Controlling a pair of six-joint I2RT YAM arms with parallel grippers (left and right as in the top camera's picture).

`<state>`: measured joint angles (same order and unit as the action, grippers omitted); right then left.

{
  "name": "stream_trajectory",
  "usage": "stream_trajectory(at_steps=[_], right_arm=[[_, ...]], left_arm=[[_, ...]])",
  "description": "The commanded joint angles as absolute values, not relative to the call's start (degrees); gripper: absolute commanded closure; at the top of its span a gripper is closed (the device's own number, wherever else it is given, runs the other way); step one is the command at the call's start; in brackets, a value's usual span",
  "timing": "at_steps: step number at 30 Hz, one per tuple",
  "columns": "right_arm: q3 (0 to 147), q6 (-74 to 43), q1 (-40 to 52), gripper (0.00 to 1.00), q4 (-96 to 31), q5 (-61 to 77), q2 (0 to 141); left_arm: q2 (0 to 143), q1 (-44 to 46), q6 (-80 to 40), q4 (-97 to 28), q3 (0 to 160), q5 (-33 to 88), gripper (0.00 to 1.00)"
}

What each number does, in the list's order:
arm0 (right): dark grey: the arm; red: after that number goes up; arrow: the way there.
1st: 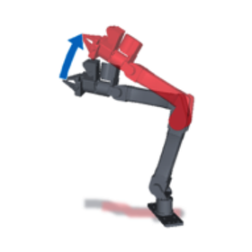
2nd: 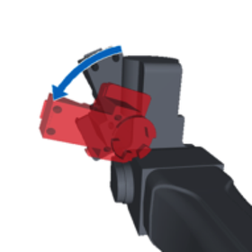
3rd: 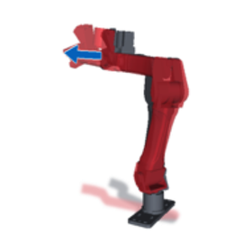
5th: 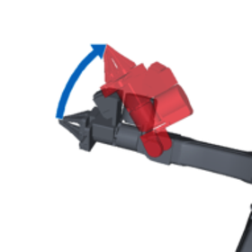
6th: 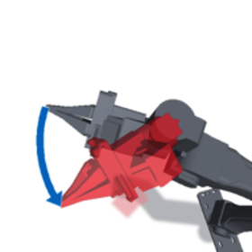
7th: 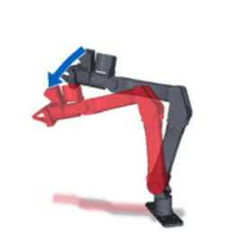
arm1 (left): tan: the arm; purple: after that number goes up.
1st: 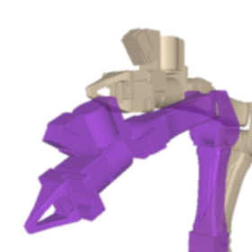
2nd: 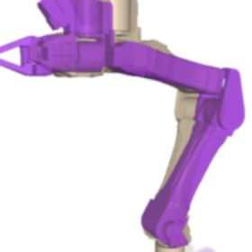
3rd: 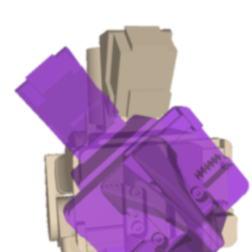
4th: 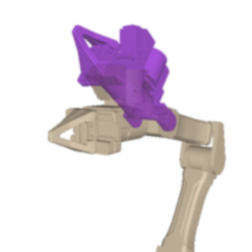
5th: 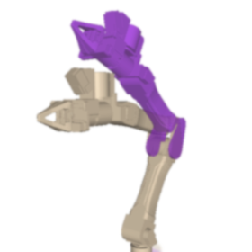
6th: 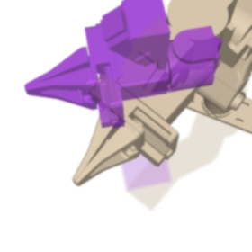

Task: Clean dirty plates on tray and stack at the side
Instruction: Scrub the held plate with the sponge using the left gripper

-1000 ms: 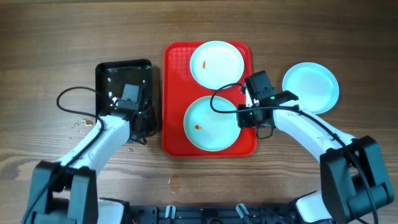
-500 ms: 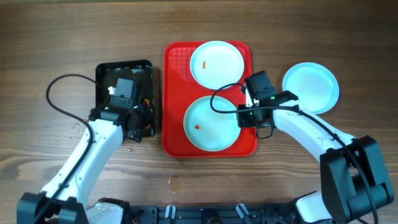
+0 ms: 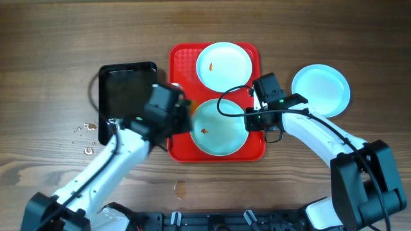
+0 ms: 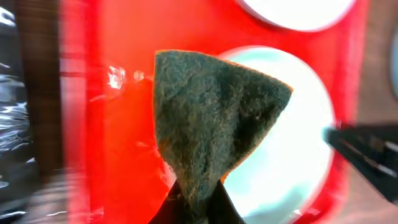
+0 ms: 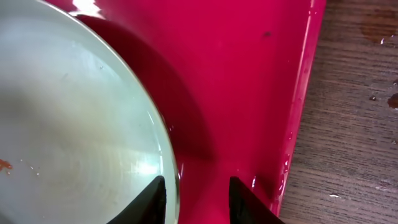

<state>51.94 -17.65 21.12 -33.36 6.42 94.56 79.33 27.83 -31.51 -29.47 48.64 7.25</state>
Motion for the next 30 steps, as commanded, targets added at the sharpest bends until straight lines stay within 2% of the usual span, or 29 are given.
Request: stream_trajectory(at_steps=[1, 9, 16, 18, 24, 30], right_arm=[[51.96, -16.75, 21.39, 0.71, -32.01, 7.07, 95.48], [50.06, -18.46, 21.39, 0.88, -30.26, 7.09, 95.48], [50.06, -19.53, 21.39, 0.91, -30.11, 7.11, 95.48], [50.06, -19.49, 21.39, 0.96, -30.33, 7.09, 95.48], [50.04, -21.41, 21.39, 0.96, -31.18, 7.07, 97.21], [50.02, -25.56, 21.39, 0.96, -31.7, 5.78, 100.16]], left_arm=[[83.05, 32.64, -36.62, -25.56, 49.87, 8.97, 0.96], [95.26, 37.28, -41.71, -20.49, 49.87, 12.88, 0.96], [101.62, 36.73, -42.96, -17.52, 49.87, 18.55, 0.96], [101.71, 36.23, -43.48, -17.37, 49.87, 18.63, 0.96], [101.69, 34.04, -43.66, -19.86, 49.91, 16.84, 0.96], [101.69, 31.64, -37.67, -26.28, 51.9, 11.29, 0.96]])
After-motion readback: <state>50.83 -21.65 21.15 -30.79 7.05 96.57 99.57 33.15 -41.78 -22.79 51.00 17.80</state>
